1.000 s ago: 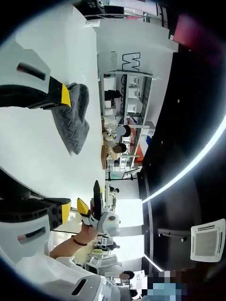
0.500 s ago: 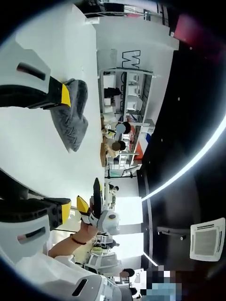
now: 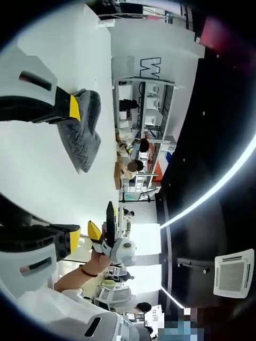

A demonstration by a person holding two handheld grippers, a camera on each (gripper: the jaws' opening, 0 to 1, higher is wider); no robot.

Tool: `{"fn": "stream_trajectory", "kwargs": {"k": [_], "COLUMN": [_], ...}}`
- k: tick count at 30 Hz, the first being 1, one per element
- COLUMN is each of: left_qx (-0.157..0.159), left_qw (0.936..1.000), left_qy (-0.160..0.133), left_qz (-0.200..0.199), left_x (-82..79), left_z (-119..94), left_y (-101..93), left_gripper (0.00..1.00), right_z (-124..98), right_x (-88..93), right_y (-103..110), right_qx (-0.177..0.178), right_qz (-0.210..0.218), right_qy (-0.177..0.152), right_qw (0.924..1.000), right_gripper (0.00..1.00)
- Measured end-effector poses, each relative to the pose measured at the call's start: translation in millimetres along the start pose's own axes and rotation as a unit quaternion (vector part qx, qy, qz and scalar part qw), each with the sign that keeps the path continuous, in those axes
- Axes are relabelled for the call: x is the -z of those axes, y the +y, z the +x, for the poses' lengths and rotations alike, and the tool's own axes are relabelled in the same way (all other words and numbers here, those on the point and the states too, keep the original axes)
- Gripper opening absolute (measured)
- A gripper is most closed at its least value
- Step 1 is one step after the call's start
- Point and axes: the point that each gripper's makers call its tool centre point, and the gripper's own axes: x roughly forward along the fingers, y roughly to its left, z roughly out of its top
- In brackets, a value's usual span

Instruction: Open the folded towel by lifting each exposed corner and separating the folded layers until the towel lies flat within the target outline without major curled edges

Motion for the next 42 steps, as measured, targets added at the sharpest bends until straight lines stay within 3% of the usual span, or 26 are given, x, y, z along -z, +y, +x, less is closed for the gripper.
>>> {"fn": "stream_trajectory", "kwargs": {"k": [16, 32, 37, 42], "left_qx": [0.003, 0.007, 0.022, 0.013], "left_qw": [1.0, 0.9998, 0.9993, 0.9996], "left_qy": [-0.003, 0.007, -0.003, 0.003], "left_qz": [-0.008, -0.016, -0.031, -0.024], "left_x": [0.8, 6.1, 2.3, 2.5], "left_z": [12.9, 27.0, 33.9, 37.7], "left_y": [7.3, 14.3, 13.7, 19.3], "left_gripper": [0.77, 0.77, 0.77, 0.77], "right_z": [9.4, 15.0, 17.7, 20.2], "right_x": [8.8, 5.1, 5.4, 4.2], "right_y": [-7.4, -15.4, -17.7, -20.1], "right_qx": [0.002, 0.003, 0.005, 0.006], "right_qz": [0.008, 0.014, 0.016, 0.016], "right_qy": [0.01, 0.002, 0.004, 0.004], "right_qw": [0.9999, 0.9999, 0.9999, 0.9998], "right_gripper": [0.74, 0.73, 0.73, 0.73]}}
